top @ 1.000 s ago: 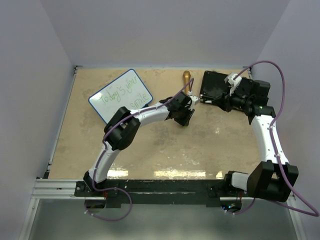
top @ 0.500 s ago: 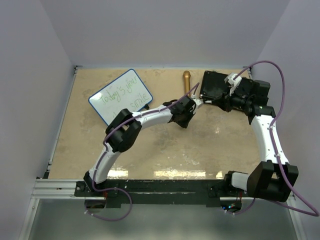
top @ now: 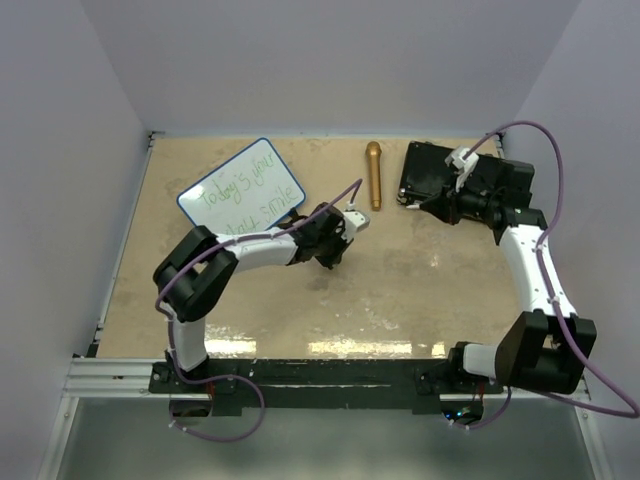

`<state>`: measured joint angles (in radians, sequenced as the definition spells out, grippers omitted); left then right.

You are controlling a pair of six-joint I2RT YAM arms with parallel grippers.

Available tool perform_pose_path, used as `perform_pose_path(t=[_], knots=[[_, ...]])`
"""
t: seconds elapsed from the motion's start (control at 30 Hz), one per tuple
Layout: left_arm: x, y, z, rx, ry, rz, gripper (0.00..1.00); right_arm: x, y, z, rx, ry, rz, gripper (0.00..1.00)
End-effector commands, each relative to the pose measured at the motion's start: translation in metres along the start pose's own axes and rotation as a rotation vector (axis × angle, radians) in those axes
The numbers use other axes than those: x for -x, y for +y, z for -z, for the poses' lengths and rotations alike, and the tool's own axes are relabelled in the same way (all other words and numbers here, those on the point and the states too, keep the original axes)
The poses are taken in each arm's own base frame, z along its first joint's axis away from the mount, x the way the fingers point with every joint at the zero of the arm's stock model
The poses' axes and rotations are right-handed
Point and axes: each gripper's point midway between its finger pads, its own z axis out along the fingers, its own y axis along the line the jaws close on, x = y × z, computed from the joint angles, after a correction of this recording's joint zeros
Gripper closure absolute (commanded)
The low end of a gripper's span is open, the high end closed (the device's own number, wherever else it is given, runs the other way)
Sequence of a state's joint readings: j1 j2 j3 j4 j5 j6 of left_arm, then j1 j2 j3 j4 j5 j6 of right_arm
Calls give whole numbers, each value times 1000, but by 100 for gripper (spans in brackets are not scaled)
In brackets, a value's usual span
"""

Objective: Write a sentence on the whiteboard
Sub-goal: Close the whiteboard marker at the center of the board.

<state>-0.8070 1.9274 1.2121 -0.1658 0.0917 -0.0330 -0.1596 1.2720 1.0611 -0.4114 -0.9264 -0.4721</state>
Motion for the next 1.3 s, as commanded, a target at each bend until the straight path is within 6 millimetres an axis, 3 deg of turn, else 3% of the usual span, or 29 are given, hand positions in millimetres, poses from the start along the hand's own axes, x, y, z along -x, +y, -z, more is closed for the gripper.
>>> perform_pose_path(t=[0.0, 0.13, 0.23, 0.37, 0.63, 1.27], knots=[[56, -4, 35, -33, -283, -212, 100, -3, 27, -29, 148, 20, -18, 100], [60, -7, 46, -41, -362, -257, 100, -12, 75, -65, 326, 42, -30, 100], [64, -14, 56, -71, -445, -252, 100, -15, 87, -73, 403, 35, -69, 100], [66, -23, 68, -108, -539, -242, 100, -19, 95, -78, 423, 46, -77, 100], [70, -24, 70, -105, -589, -224, 100, -27, 103, -86, 438, 80, -77, 100], [80, -10, 82, -34, -637, -218, 100, -39, 107, -94, 441, 129, -75, 100]])
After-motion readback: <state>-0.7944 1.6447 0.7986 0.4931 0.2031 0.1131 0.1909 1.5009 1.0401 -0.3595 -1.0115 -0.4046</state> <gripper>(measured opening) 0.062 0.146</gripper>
